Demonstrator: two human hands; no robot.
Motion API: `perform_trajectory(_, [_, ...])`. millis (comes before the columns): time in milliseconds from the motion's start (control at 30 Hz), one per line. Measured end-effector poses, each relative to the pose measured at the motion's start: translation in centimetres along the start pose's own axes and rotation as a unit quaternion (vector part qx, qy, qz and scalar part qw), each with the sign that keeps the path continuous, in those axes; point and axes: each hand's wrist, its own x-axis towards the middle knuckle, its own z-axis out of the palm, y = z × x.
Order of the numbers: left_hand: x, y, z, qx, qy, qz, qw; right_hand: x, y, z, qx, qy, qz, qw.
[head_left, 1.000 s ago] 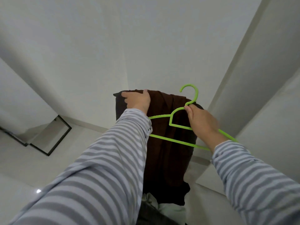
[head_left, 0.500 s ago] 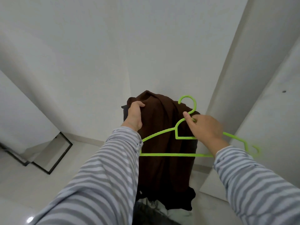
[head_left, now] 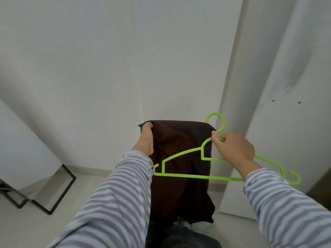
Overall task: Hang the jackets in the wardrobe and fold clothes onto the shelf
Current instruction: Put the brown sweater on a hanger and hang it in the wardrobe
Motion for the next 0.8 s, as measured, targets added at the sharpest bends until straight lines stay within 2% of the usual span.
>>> perform_trajectory(100, [-0.6, -0.9, -0.5, 0.082, -0.071, -0.067, 0.992, -0.8, 0.4, -1.2, -0.003, 0.006, 0.011, 1.0])
perform_trajectory(167, [-0.8, -2.2, -0.4, 0.16, -0.039, -0.102, 0.981, -1.3, 0.9, -1.9, -0.011, 0.007, 0.012, 1.0])
perform_trajectory(233, [-0.9, -3.0, 0.0, 0.185, -0.01, -0.116, 0.976, -1.6, 1.8, -2.5, -0.017, 0.008, 0.014, 1.0])
perform_trajectory(367, [-2.1, -2.3, 2.0, 0.13, 0.005, -0.083, 0.988, -1.3, 4.3, -3.9, -0.029, 0.005, 0.025, 0.999])
perform_trajectory(533, [-2.0, -0.7, 2.4, 0.136, 0.05, 0.02, 0.989, -0.8, 7.2, -5.2, -0.011, 0.028, 0.055, 0.998])
perform_trajectory(600, [-1.7, 0.1, 2.1, 0.125, 0.035, 0.012, 0.991, -0.5, 7.8, -5.9, 0.011, 0.048, 0.067, 0.997])
perform_trajectory(667, [-2.4, 1.0, 1.9, 0.185, 0.024, 0.013, 0.982, -0.1, 8.1, -6.7, 0.029, 0.065, 0.078, 0.994])
perform_trajectory(733, [-4.0, 1.8, 2.2, 0.299, 0.001, 0.048, 0.953, 0.1, 8.1, -7.3, 0.031, 0.074, 0.083, 0.993])
perform_trajectory(800, [-5.6, 2.4, 2.8, 0.377, -0.032, 0.046, 0.925, 0.2, 8.0, -7.6, 0.025, 0.078, 0.083, 0.993])
